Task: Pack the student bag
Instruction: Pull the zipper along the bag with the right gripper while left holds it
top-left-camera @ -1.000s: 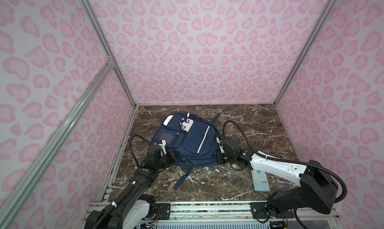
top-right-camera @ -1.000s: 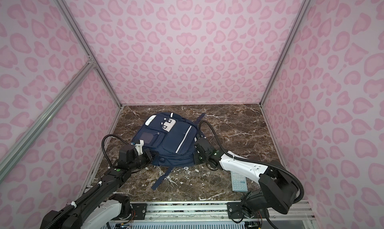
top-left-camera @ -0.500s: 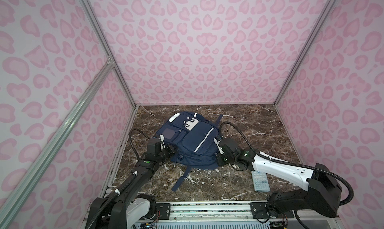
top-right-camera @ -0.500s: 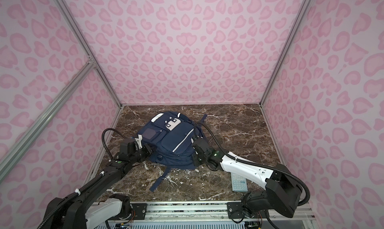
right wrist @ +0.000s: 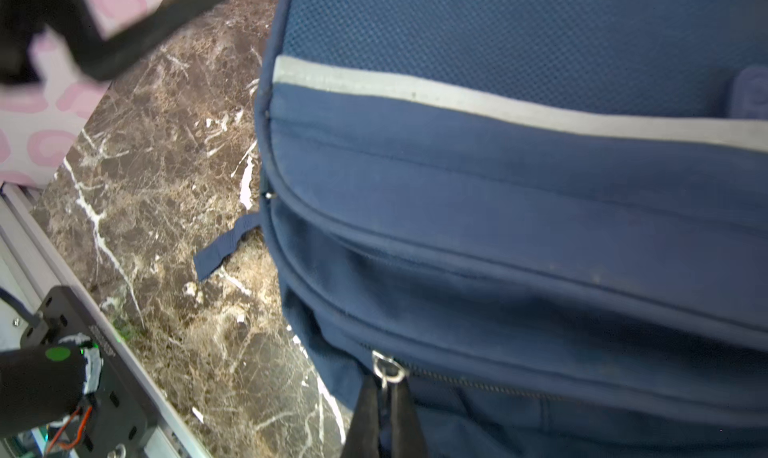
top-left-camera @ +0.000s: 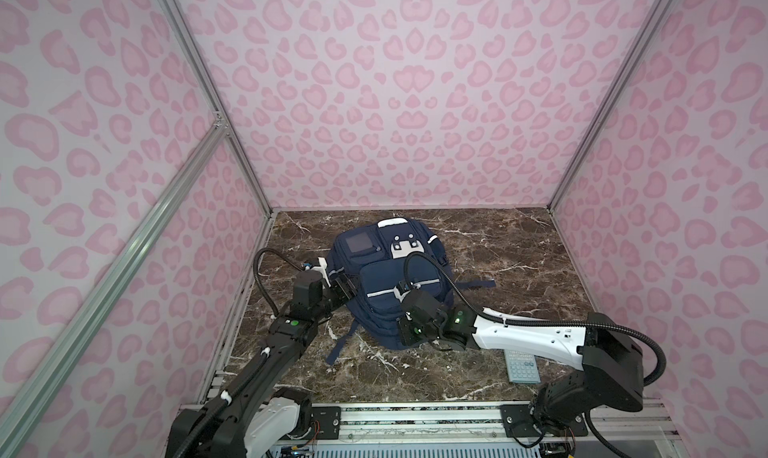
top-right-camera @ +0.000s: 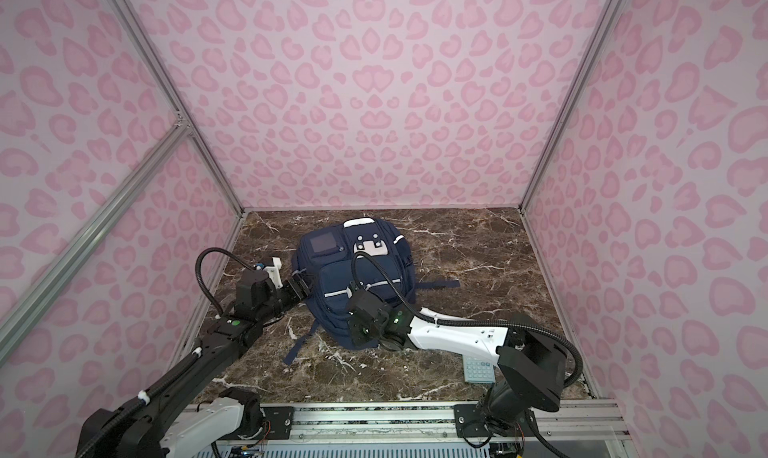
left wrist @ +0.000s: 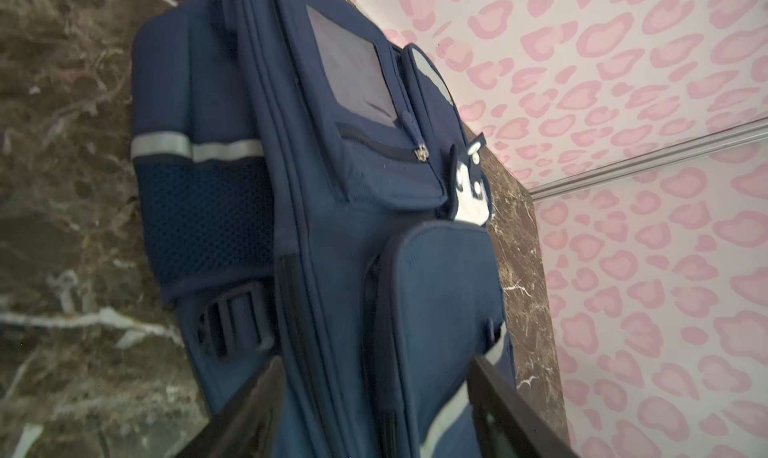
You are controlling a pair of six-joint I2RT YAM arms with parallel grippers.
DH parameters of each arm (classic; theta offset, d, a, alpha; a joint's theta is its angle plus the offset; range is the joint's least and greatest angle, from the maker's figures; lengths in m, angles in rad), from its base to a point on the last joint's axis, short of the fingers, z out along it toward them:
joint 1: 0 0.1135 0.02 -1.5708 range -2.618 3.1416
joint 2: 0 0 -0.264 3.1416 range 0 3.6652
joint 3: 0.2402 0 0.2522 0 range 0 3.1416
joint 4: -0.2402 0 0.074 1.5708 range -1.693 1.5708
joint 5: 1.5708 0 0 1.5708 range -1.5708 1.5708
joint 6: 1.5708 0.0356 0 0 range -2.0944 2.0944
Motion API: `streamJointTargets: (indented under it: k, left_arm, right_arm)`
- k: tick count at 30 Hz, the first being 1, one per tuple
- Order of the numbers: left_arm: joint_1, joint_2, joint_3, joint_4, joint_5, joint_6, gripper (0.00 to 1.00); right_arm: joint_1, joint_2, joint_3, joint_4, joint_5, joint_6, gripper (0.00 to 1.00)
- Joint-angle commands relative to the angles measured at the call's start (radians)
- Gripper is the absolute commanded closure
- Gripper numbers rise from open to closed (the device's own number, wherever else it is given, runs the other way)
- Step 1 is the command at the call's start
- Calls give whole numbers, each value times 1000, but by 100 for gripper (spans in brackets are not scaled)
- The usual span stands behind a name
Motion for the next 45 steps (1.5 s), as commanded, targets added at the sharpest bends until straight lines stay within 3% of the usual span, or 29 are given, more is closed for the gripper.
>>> streamJointTargets:
  k: [1, 4, 10, 11, 14, 15, 21, 29, 33, 36, 42, 45]
  left_arm:
    - [-69, -95, -73, 18, 1, -127, 27]
    - [-133, -90, -122, 104, -13, -213, 26]
    - [-232, 73, -152, 257, -28, -263, 30]
    - [-240, 98, -143, 269, -36, -261, 39]
    - [-248, 117, -103, 223, -74, -230, 90]
    - [-247, 113, -89, 190, -88, -215, 97]
    - [-218, 42, -56, 43, -69, -147, 97]
    - [-59, -54, -97, -43, 62, -92, 97]
    - [20, -33, -68, -72, 110, -30, 97]
    - [48, 28, -20, -79, 89, 15, 97]
    - [68, 211, 146, -50, 18, 85, 92]
    - [85, 298, 261, -64, 21, 104, 74]
  right_arm:
    - [4, 31, 28, 43, 21, 5, 100]
    - [12, 38, 30, 66, 16, 5, 100]
    - [28, 37, 31, 78, -8, 4, 100]
    - [34, 38, 30, 76, -3, 0, 100]
    - [35, 23, 12, 62, 12, 6, 100]
    - [32, 10, -2, 60, 19, 8, 100]
    - [-73, -102, -151, 0, 79, 5, 100]
    - [-315, -219, -278, -61, 104, -61, 100]
    - [-379, -239, -277, -101, 130, -97, 100]
    - [-349, -272, -281, -104, 91, -110, 100]
    - [-128, -301, -265, -93, 85, -74, 100]
    - [-50, -248, -238, -9, 12, -70, 100]
